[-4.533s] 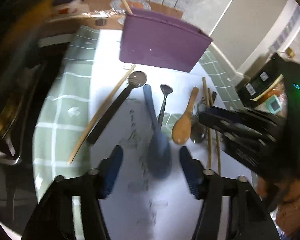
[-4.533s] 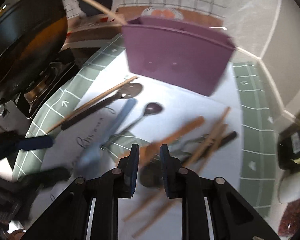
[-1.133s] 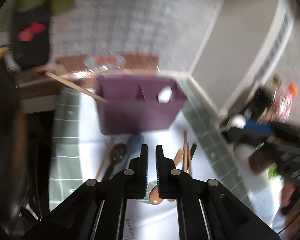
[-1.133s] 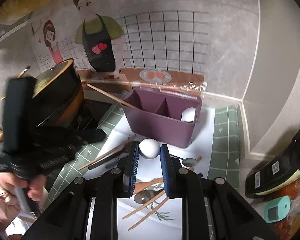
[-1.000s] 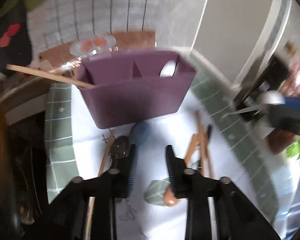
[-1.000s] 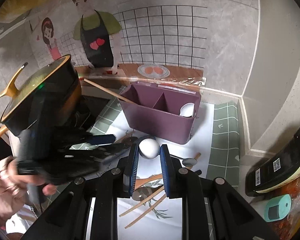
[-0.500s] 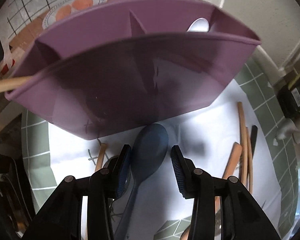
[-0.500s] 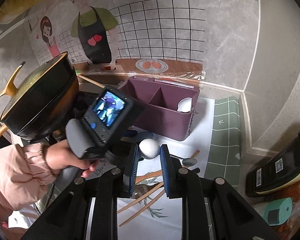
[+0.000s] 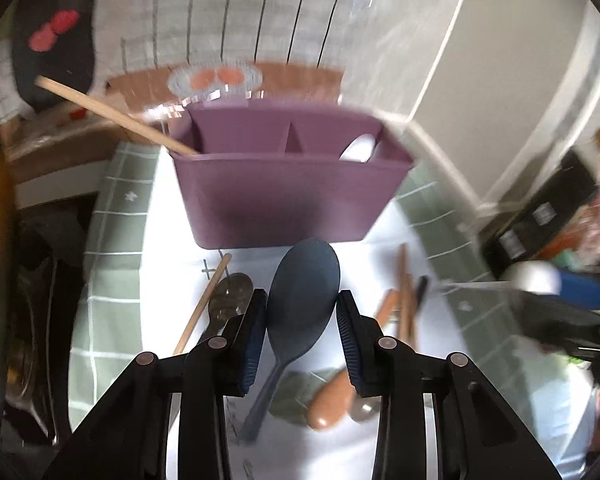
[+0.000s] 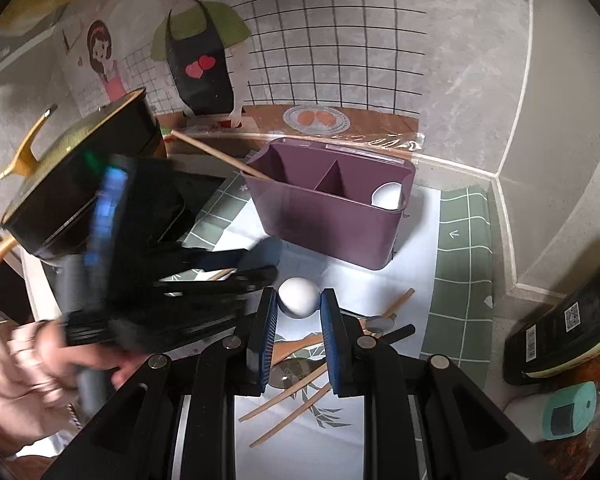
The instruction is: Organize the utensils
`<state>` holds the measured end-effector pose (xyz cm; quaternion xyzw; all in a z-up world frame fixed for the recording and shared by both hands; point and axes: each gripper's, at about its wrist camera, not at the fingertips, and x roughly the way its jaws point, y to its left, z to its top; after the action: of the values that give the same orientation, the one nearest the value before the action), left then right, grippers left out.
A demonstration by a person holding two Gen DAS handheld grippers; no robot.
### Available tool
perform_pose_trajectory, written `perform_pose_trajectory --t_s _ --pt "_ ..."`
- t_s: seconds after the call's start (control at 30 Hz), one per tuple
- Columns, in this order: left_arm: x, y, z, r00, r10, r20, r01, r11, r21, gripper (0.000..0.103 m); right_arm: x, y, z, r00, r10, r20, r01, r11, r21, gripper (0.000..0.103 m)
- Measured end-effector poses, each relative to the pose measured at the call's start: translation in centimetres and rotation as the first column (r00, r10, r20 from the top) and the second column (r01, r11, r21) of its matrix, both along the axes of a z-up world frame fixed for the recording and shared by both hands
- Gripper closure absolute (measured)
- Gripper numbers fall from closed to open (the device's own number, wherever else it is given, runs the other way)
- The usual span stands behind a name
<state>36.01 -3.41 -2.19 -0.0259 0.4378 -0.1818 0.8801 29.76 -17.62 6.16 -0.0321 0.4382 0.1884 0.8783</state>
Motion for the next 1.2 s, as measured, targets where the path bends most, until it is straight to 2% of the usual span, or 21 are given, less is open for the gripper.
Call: perform_pose_trajectory --t_s 0.17,0.2,0.23,0.27,0.33,0.43,0.57,0.7,0.77,0.8,0.83,0.93,1.0,1.13,1.2 --pt "-2.7 0.9 3.8 0.998 0.012 0.068 -0.008 0.999 -0.052 0.072 -0.2 1.1 -0.3 1.0 0.001 -0.02 0.0 0.999 0.037 0.084" --pt "-2.6 1.2 4.3 0.997 0.018 0.075 -0.013 0.998 -0.064 0.076 -0.3 1.1 -0.1 1.0 0.002 -0.022 -0.001 0.999 0.049 0.084" --pt "-3.0 2.0 5.0 0.996 0.026 0.081 -0.019 0.997 -0.079 0.09 -0.3 1.2 0.2 1.0 0.004 -0.019 -0.003 0.998 0.061 0.084" --pt "-2.9 2.3 5.5 0.996 0.028 0.084 -0.02 0.995 -0.093 0.093 -0.5 1.2 0.5 1.0 0.006 -0.012 -0.005 0.998 0.066 0.084" --pt "-3.7 2.8 6.7 0.994 0.042 0.103 -0.03 0.993 -0.111 0.095 -0.7 1.4 1.6 1.0 0.004 0.016 -0.005 0.998 0.067 0.084" --pt "-4.1 3.2 7.6 0.989 0.051 0.138 -0.037 0.994 -0.099 0.096 -1.0 1.5 2.6 0.998 -0.002 0.06 0.0 0.999 0.042 0.084" --pt "-3.9 4.4 7.2 0.991 0.074 0.113 -0.061 0.992 -0.114 0.096 -1.8 1.0 2.6 0.994 -0.028 0.101 0.029 0.999 -0.013 0.084" --pt "-2.9 4.9 5.2 0.998 0.067 0.02 -0.063 0.989 -0.133 0.09 -1.9 -0.1 1.1 0.997 -0.051 0.056 0.052 0.999 -0.003 0.084" --pt "-2.2 4.4 3.8 0.999 0.053 -0.008 -0.054 0.991 -0.123 0.066 -1.8 -0.6 0.2 0.997 -0.067 0.032 0.067 0.998 -0.005 0.084" --pt "-1.9 4.0 3.1 0.999 0.044 -0.019 -0.046 0.993 -0.111 0.045 -1.7 -0.8 -0.1 0.997 -0.074 0.021 0.074 0.997 -0.002 0.084" --pt "-1.6 3.4 2.3 0.999 0.028 -0.019 -0.03 0.995 -0.096 0.04 -1.8 -1.0 -0.3 0.997 -0.077 0.013 0.077 0.997 0.001 0.084" --pt "-0.5 1.2 0.2 0.998 -0.041 -0.044 0.04 0.999 -0.029 0.04 -1.9 -1.6 -0.5 0.996 -0.084 0.008 0.084 0.996 -0.011 0.084" --pt "0.7 -0.7 -1.5 0.993 -0.085 -0.077 0.088 0.995 0.044 0.04 -1.9 -2.0 -0.5 0.996 -0.084 0.012 0.084 0.996 -0.035 0.084" --pt "3.0 -3.1 -3.7 0.992 -0.082 -0.098 0.096 0.984 0.147 0.04 -1.7 -2.8 -0.8 0.996 -0.084 0.005 0.084 0.995 -0.059 0.084" --pt "4.3 -3.7 -4.6 0.992 -0.056 -0.116 0.075 0.983 0.169 0.04 -1.5 -3.2 -1.0 0.996 -0.087 0.001 0.087 0.994 -0.059 0.084"
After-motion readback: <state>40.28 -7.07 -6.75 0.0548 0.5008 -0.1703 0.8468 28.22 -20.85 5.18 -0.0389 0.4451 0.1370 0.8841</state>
